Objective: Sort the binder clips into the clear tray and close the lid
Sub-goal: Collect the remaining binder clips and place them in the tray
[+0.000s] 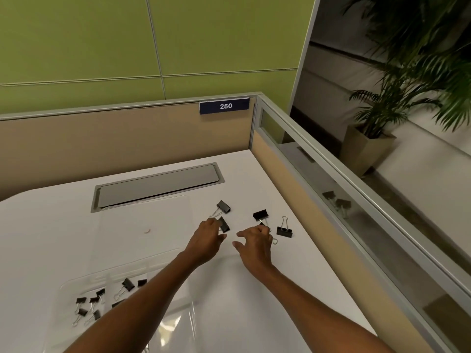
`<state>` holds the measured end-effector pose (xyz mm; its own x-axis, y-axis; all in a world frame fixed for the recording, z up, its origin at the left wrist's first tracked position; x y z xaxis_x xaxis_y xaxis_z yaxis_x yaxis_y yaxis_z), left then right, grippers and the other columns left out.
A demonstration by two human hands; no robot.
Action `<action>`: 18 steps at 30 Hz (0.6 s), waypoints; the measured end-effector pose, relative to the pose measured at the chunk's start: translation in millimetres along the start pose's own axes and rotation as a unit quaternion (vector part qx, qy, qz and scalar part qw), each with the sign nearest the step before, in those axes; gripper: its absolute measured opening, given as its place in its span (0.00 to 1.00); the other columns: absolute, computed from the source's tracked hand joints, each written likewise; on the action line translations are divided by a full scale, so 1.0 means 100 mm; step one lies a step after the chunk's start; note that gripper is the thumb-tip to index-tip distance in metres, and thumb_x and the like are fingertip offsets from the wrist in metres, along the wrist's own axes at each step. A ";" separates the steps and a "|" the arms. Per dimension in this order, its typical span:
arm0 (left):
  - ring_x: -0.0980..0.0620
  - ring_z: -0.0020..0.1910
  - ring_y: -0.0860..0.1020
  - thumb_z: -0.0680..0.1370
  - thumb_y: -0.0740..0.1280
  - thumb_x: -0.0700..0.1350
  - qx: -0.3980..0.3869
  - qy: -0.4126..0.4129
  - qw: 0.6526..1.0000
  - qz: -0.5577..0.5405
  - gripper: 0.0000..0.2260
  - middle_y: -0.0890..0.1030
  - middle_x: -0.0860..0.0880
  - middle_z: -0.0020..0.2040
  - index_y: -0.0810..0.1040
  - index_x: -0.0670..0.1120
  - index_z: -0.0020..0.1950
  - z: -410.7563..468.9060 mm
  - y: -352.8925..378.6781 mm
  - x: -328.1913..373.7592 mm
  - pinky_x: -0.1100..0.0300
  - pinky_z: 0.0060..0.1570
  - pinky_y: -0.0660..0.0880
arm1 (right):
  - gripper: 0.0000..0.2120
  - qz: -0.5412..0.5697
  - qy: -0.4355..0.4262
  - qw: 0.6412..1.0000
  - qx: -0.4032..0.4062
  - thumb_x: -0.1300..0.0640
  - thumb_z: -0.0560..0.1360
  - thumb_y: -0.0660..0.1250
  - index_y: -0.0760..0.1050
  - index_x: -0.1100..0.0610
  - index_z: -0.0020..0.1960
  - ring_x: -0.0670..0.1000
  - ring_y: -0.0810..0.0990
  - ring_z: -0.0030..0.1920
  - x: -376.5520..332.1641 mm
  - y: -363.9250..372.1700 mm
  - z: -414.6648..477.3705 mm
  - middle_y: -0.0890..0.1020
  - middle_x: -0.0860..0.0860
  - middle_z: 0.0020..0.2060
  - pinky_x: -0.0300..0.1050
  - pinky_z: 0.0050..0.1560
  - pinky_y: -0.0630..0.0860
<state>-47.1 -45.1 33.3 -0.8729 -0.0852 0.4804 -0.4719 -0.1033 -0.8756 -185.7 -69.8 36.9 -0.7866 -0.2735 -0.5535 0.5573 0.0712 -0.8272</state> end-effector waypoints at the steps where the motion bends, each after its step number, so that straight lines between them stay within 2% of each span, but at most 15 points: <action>1: 0.43 0.59 0.71 0.78 0.64 0.46 -0.001 0.002 1.000 -0.003 0.15 0.74 0.42 0.61 0.72 0.41 0.62 0.06 0.03 0.03 0.53 0.56 0.71 | 0.15 0.000 0.008 1.000 0.000 0.52 0.71 0.73 0.80 0.54 0.57 0.51 0.65 0.64 0.05 -0.01 0.04 0.79 0.50 0.55 0.41 0.59 0.62; 4: 0.43 0.57 0.72 0.78 0.64 0.46 -0.010 0.009 1.000 -0.005 0.12 0.75 0.43 0.59 0.73 0.42 0.59 0.21 0.12 0.08 0.53 0.54 0.72 | 0.15 0.003 0.028 1.000 -0.002 0.52 0.70 0.74 0.81 0.53 0.56 0.52 0.66 0.65 0.21 -0.02 0.16 0.79 0.51 0.56 0.43 0.60 0.65; 9: 0.40 0.61 0.71 0.78 0.63 0.43 -0.019 0.008 1.000 0.014 0.20 0.72 0.39 0.65 0.66 0.38 0.68 0.41 0.27 0.13 0.51 0.59 0.70 | 0.14 0.003 0.036 0.999 0.008 0.53 0.68 0.76 0.81 0.53 0.53 0.52 0.69 0.63 0.43 -0.03 0.33 0.81 0.50 0.52 0.46 0.60 0.71; 13: 0.40 0.56 0.72 0.78 0.63 0.42 -0.021 -0.012 0.999 0.021 0.19 0.73 0.37 0.60 0.65 0.37 0.66 0.53 0.34 0.12 0.52 0.53 0.70 | 0.15 -0.010 0.019 1.000 0.014 0.54 0.68 0.76 0.80 0.56 0.53 0.53 0.69 0.62 0.54 -0.09 0.44 0.82 0.51 0.51 0.48 0.60 0.71; 18: 0.39 0.54 0.73 0.78 0.63 0.44 -0.024 -0.048 0.998 0.035 0.18 0.74 0.38 0.59 0.65 0.38 0.65 0.66 0.42 0.01 0.51 0.51 0.71 | 0.17 -0.013 0.016 1.000 -0.003 0.54 0.69 0.75 0.78 0.56 0.56 0.54 0.69 0.62 0.65 -0.02 0.54 0.81 0.52 0.53 0.48 0.59 0.72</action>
<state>-59.5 -114.6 -0.3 -0.8893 -0.1855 0.4181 -0.4172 -0.0460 -0.9077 -223.2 -139.0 7.7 -0.8093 -0.2446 -0.5340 0.5343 0.0709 -0.8423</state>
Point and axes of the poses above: each hand's wrist, its own z-axis towards the middle knuckle, its own y-axis out of the palm, x = y × z, the point moved 10 cm from there along z, towards the middle knuckle
